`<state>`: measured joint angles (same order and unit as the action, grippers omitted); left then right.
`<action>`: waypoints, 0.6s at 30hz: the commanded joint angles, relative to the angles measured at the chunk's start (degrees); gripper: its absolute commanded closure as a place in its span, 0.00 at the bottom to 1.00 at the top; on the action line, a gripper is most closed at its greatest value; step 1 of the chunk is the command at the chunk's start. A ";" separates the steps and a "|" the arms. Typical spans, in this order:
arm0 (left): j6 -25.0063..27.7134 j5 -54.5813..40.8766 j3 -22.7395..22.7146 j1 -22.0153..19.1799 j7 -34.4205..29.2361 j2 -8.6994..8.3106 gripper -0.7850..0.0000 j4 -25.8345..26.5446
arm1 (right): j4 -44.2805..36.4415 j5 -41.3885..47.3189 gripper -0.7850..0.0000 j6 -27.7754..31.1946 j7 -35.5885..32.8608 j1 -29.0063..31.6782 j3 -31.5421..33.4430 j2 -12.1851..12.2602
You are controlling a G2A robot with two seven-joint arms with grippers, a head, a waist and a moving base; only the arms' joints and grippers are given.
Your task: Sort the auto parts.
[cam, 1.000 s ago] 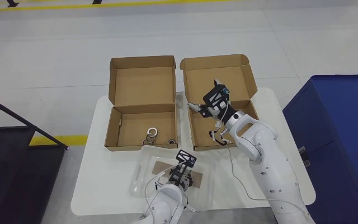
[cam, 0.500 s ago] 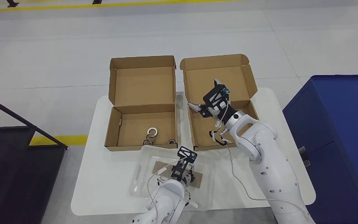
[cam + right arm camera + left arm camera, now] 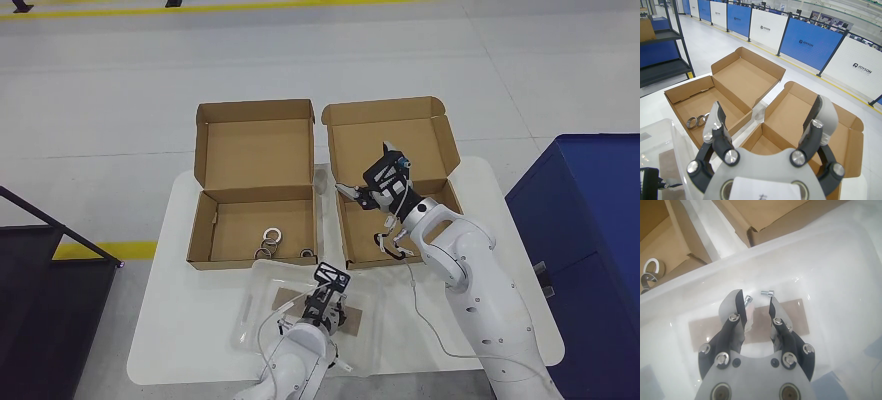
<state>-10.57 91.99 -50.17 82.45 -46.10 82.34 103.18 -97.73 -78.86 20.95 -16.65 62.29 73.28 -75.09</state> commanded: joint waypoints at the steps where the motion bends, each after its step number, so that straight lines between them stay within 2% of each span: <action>1: 0.26 -0.22 -0.55 0.15 0.56 -0.03 0.67 -0.08 | -0.01 0.00 0.00 0.01 0.00 0.01 0.00 0.00; 18: -0.22 -0.35 0.14 -2.83 -0.58 1.10 0.67 -4.95 | -0.01 0.00 0.00 0.01 0.00 0.01 0.00 0.00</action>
<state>-10.75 91.62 -50.02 79.77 -46.49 83.37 98.57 -97.73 -78.86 20.95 -16.65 62.29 73.28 -75.09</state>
